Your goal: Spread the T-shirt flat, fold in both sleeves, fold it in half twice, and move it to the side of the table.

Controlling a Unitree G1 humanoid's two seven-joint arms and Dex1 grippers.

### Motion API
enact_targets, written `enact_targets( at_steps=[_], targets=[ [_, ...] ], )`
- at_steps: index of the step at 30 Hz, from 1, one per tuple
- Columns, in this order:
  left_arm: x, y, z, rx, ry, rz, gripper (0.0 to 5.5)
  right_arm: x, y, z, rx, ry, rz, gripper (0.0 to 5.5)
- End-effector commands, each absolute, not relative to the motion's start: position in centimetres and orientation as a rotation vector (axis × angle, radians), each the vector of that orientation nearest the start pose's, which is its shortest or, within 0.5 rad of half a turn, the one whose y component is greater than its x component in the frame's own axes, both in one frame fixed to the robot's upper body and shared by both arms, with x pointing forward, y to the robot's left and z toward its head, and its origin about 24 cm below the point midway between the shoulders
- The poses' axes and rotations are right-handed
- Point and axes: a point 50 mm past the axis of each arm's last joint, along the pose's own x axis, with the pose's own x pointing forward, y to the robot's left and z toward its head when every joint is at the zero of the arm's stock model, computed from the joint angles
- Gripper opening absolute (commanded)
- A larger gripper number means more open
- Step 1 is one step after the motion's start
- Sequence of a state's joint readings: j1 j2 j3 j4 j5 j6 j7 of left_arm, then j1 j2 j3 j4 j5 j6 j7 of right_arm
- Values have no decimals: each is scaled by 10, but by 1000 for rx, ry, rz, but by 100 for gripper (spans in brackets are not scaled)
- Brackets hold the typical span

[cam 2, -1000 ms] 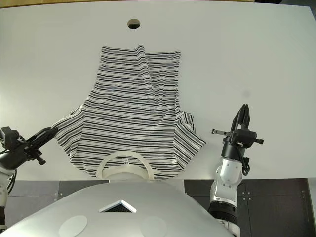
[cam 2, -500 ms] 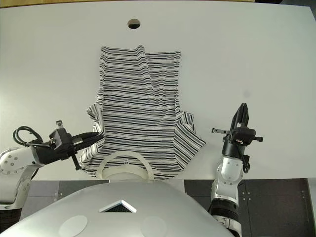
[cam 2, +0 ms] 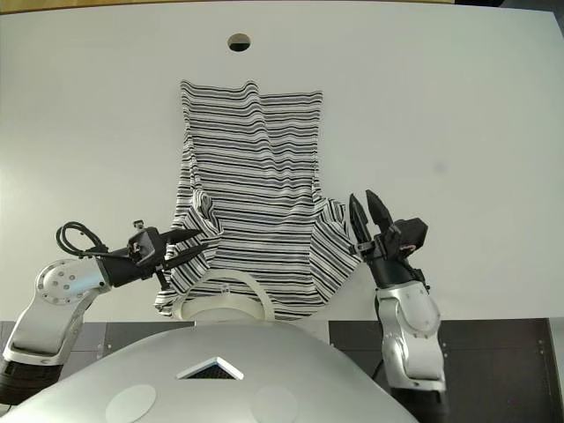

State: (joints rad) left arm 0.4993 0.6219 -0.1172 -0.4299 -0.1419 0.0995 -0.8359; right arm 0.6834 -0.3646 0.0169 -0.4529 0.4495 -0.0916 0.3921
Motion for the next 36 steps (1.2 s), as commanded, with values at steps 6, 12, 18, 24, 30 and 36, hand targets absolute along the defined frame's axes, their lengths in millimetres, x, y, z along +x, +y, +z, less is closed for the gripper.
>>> enact_targets(
  at_steps=[6, 12, 18, 24, 30, 36],
  targets=[
    [123, 159, 45, 220, 273, -1005, 129, 77, -212, 37, 59, 383, 419, 188],
    [120, 156, 55, 184, 224, -1003, 129, 58, -221, 19, 27, 481, 411, 188],
    [119, 157, 61, 173, 192, -985, 129, 47, -210, -3, 25, 640, 522, 153],
    [111, 169, 55, 159, 195, -876, 129, 53, -208, -2, -47, 666, 576, 43],
    [97, 185, 40, 149, 253, -766, 51, 76, -204, 20, -126, 552, 605, 10],
    [95, 185, 31, 130, 270, -758, 13, 90, -182, 46, -135, 448, 733, 10]
  ],
)
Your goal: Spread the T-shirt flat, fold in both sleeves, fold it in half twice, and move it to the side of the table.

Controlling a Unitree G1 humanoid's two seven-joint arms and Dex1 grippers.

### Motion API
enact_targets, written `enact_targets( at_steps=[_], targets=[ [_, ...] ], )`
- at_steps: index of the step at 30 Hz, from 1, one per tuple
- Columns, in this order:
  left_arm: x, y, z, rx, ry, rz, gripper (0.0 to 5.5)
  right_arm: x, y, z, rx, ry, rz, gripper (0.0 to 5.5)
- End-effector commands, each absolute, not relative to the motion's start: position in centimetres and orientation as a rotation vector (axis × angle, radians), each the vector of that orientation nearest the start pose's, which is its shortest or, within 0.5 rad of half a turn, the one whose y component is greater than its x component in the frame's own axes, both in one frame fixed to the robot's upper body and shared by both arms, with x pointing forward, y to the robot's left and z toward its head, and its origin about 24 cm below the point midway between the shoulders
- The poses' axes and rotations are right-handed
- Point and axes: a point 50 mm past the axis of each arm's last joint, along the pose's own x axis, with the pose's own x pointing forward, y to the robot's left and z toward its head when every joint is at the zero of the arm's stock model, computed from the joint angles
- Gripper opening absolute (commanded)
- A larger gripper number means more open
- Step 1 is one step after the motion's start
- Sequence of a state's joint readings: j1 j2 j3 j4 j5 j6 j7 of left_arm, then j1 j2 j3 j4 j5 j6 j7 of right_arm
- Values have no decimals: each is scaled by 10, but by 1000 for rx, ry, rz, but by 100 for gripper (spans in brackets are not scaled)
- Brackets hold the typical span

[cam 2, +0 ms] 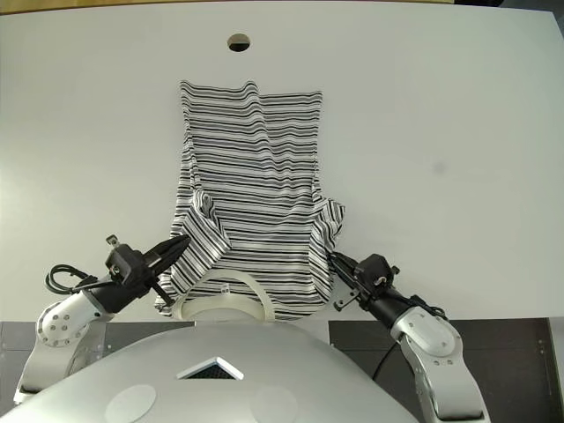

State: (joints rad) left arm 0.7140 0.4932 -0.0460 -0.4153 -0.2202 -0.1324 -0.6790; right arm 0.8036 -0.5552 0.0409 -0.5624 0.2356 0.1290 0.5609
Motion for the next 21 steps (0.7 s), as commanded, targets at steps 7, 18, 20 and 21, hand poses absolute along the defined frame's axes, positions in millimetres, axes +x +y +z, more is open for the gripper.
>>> enact_targets(
  at_steps=[7, 18, 20, 21],
  targets=[
    [97, 181, 27, 110, 266, -770, 13, 105, -142, 57, -108, 371, 910, 10],
    [102, 188, 30, 146, 230, -760, 10, 123, -115, 37, -148, 397, 1009, 53],
    [103, 190, 32, 169, 219, -765, 10, 124, -114, 36, -140, 401, 1020, 87],
    [104, 192, 34, 185, 212, -768, 10, 123, -113, 35, -133, 402, 1026, 110]
  ],
)
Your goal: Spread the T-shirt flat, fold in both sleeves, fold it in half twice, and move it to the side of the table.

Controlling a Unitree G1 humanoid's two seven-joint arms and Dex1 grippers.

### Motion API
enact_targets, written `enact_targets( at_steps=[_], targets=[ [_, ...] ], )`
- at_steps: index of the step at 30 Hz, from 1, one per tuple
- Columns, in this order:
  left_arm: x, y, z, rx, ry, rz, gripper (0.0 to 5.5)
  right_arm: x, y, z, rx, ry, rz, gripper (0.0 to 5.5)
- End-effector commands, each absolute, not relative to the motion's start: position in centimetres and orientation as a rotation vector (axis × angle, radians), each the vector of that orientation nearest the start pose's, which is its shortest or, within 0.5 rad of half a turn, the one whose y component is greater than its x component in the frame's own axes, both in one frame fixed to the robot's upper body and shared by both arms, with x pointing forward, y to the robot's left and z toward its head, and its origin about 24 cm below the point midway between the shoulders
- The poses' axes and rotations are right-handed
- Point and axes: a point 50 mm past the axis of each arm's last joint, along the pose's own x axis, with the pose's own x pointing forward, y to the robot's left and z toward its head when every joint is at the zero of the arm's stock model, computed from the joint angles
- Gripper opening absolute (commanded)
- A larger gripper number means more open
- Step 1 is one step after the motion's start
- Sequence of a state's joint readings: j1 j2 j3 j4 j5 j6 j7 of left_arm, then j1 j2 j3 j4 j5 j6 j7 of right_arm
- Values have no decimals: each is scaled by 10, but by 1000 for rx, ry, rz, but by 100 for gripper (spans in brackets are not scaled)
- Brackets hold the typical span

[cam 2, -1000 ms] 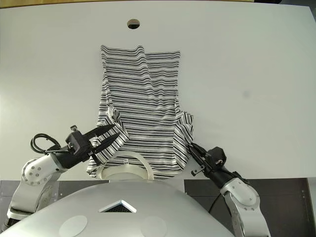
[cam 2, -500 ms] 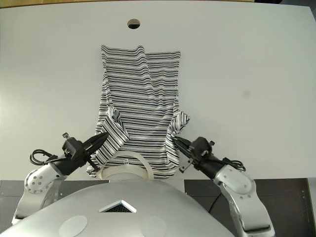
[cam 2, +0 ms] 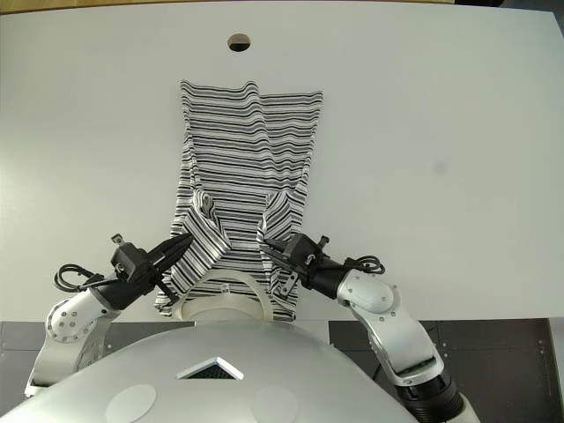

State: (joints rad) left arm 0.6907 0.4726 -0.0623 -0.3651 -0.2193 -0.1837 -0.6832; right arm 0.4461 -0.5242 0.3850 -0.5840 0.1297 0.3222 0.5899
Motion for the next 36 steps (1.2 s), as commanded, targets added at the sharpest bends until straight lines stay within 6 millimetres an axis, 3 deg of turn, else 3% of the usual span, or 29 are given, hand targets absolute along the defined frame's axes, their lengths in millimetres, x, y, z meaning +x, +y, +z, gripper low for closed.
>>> enact_targets(
  at_steps=[1, 6, 8, 11, 13, 16, 18, 22, 36],
  targets=[
    [105, 193, 35, 194, 202, -778, 10, 123, -112, 36, -125, 400, 1033, 128],
    [108, 214, 47, 353, 228, -816, 10, 124, -119, 52, -179, 297, 1066, 215],
    [107, 229, 53, 458, 278, -848, 40, 131, -134, 65, -295, 190, 1050, 257],
    [101, 245, 62, 625, 368, -959, 89, 130, -159, 75, -429, 138, 1126, 267],
    [96, 251, 67, 719, 424, -1044, 126, 130, -177, 76, -585, 157, 1190, 267],
    [98, 259, 74, 846, 497, -1163, 180, 130, -203, 66, -959, 258, 1345, 267],
    [100, 260, 74, 887, 524, -1218, 206, 129, -210, 58, -1109, 298, 1428, 267],
    [99, 248, 68, 918, 456, -1316, 262, 118, -200, 46, -1142, 276, 1541, 267],
    [97, 218, 46, 873, 326, -1465, 262, 90, -154, 29, -980, 17, 1626, 267]
  ],
)
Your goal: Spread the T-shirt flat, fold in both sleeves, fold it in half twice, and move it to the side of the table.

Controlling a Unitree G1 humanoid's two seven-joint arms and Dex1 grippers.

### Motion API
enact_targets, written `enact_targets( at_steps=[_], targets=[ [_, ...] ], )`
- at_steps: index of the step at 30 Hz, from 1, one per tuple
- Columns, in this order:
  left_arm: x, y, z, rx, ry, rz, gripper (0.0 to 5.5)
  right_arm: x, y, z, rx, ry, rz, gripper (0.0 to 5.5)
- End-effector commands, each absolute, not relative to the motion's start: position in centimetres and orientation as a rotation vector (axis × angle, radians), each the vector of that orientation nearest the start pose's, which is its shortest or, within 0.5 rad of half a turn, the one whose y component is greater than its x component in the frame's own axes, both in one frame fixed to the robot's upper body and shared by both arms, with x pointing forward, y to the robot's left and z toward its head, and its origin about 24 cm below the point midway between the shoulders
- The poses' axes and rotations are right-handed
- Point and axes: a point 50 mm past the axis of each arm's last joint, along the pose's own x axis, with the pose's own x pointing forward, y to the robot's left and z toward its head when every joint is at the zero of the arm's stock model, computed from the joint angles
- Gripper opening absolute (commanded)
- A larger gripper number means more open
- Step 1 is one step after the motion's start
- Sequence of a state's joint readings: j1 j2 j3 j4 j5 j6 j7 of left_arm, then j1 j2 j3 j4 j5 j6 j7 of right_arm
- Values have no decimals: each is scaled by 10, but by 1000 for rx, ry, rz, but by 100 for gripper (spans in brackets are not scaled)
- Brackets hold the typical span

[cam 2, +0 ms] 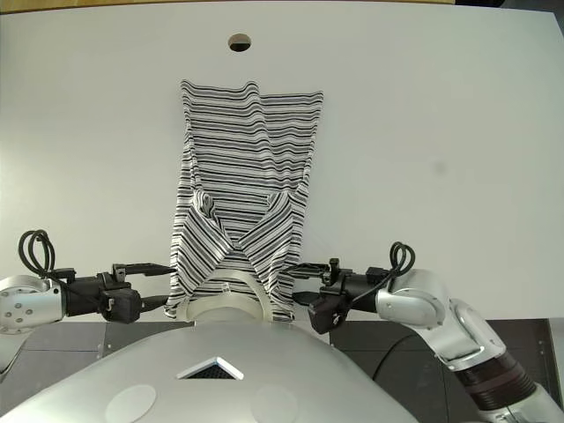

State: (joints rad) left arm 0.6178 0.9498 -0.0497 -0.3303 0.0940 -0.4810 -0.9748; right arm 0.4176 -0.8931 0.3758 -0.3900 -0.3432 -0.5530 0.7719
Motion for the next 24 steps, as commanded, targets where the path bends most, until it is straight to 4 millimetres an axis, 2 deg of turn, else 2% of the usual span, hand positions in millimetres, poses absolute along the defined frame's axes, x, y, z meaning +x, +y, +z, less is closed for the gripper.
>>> enact_targets(
  at_steps=[1, 6, 8, 13, 19, 24],
  targets=[
    [97, 217, 46, 873, 322, -1470, 262, 89, -153, 28, -975, 11, 1634, 267],
    [98, 213, 43, 878, 319, -1513, 262, 88, -151, 24, -978, 0, 1645, 267],
    [97, 212, 42, 874, 326, -1535, 264, 89, -150, 23, -980, -4, 1643, 232],
    [96, 210, 32, 800, 411, -1575, 186, 93, -150, 22, -979, -7, 1633, 142],
    [93, 210, 34, 759, 429, -1611, 84, 95, -156, 24, -958, 36, 1622, 22],
    [86, 212, 40, 670, 474, -1649, 11, 98, -167, 30, -910, 154, 1632, 10]
  ],
)
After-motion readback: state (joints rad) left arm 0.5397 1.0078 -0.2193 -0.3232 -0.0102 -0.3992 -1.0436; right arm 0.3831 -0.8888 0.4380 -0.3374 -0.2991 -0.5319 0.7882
